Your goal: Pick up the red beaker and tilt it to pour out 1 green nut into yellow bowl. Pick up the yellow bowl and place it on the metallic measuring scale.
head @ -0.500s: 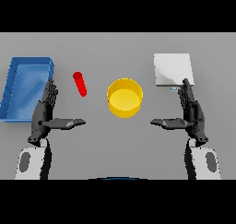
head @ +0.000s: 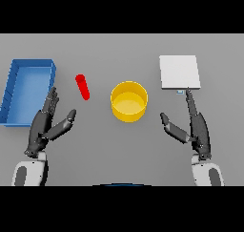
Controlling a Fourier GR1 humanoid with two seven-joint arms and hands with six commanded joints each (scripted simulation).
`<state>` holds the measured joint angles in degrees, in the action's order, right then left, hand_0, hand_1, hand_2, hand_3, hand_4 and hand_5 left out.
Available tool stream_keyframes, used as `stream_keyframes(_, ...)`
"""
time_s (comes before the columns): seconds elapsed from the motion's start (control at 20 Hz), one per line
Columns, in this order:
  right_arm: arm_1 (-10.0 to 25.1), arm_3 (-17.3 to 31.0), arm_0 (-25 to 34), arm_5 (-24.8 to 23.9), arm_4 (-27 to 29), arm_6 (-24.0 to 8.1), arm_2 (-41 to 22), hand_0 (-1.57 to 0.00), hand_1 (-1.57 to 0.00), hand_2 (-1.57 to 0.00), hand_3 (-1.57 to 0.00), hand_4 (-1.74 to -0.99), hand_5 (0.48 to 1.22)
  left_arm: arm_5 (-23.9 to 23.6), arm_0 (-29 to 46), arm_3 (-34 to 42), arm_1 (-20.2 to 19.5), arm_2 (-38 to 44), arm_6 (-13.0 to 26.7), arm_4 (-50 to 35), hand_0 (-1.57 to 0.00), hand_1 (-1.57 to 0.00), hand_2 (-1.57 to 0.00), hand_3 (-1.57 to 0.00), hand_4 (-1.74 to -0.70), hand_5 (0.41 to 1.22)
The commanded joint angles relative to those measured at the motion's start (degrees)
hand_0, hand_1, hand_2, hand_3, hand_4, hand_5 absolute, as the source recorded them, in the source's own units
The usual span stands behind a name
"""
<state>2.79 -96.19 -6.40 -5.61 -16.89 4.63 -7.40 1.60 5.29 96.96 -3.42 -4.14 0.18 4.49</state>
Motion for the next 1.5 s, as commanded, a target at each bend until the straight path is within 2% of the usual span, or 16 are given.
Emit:
stream_keyframes(0.0,0.1,-0.9,-0.5,0.0,-0.7,-0.3,-0.5,0.0,0.0,0.0,0.0,-1.159,0.59,0.0,-0.2,0.1,-0.5,-0.1,1.6,0.4,0.0,0.0,0.0,0.0,-1.16,0.599)
stream_keyframes(0.1,-0.3,-1.3,-0.5,-0.3,-1.0,-1.1,-0.8,0.0,0.0,0.0,0.0,-1.173,0.593,-0.1,-0.4,1.3,-0.8,-0.5,2.8,0.9,0.0,0.0,0.0,0.0,-1.16,0.602)
stream_keyframes(0.25,-0.8,-1.9,-0.8,0.5,0.1,-0.5,-1.0,0.0,0.0,0.0,0.0,-1.199,0.603,0.0,-0.3,0.6,-0.8,-1.9,2.8,2.9,0.0,0.0,0.0,0.0,-1.16,0.602)
stream_keyframes(0.35,-0.5,-3.2,-1.4,1.6,1.6,-0.5,-0.7,0.0,0.0,0.0,0.0,-1.224,0.611,-0.6,-2.8,-3.6,-0.1,-1.6,3.0,3.7,0.0,0.0,0.0,0.0,-1.17,0.605)
stream_keyframes(0.5,0.0,-3.2,-1.5,1.6,0.8,-0.9,-0.9,0.0,0.0,0.0,0.0,-1.246,0.627,-1.5,-7.9,-10.3,0.3,-1.2,0.2,5.3,0.0,0.0,0.0,0.0,-1.22,0.622)
stream_keyframes(0.6,0.1,-2.6,-2.1,2.3,1.6,0.8,-0.8,0.0,0.0,0.0,0.0,-1.26,0.633,-2.4,-10.7,-14.4,0.6,-0.5,-1.1,6.1,0.0,0.0,0.0,0.0,-1.23,0.629)
stream_keyframes(0.75,0.0,-2.9,-1.7,2.3,2.4,0.9,-0.3,0.0,0.0,0.0,0.0,-1.28,0.634,-2.6,-15.8,-20.5,0.6,0.8,-0.9,6.1,0.0,0.0,0.0,0.0,-1.25,0.65)
stream_keyframes(0.9,-0.1,-2.2,-0.9,1.8,1.9,0.4,-0.3,0.0,0.0,0.0,0.0,-1.274,0.635,-3.1,-18.8,-25.0,0.8,1.9,-3.8,6.0,0.0,0.0,0.0,0.0,-1.27,0.673)
stream_keyframes(1.1,-0.1,-2.0,-0.9,2.2,2.3,0.2,-0.1,0.0,0.0,0.0,0.0,-1.269,0.638,-3.3,-22.7,-29.3,0.9,2.6,-3.5,6.2,0.0,0.0,0.0,0.0,-1.29,0.685)
stream_keyframes(1.25,0.1,-1.9,-1.4,1.9,2.3,1.2,0.2,0.0,0.0,0.0,0.0,-1.272,0.644,-3.7,-25.8,-32.8,1.0,2.9,-4.3,6.9,0.0,0.0,0.0,0.0,-1.3,0.691)
stream_keyframes(1.3,0.8,-2.0,-1.1,2.1,2.5,1.0,0.7,0.0,0.0,0.0,0.0,-1.271,0.646,-4.2,-27.3,-34.5,1.3,3.1,-3.6,7.1,0.0,0.0,0.0,0.0,-1.3,0.69)
stream_keyframes(1.45,0.2,-1.8,-0.7,2.4,3.0,0.1,0.4,0.0,0.0,0.0,0.0,-1.269,0.642,-4.3,-29.5,-37.3,1.3,4.1,-4.5,6.7,0.0,0.0,0.0,0.0,-1.29,0.683)
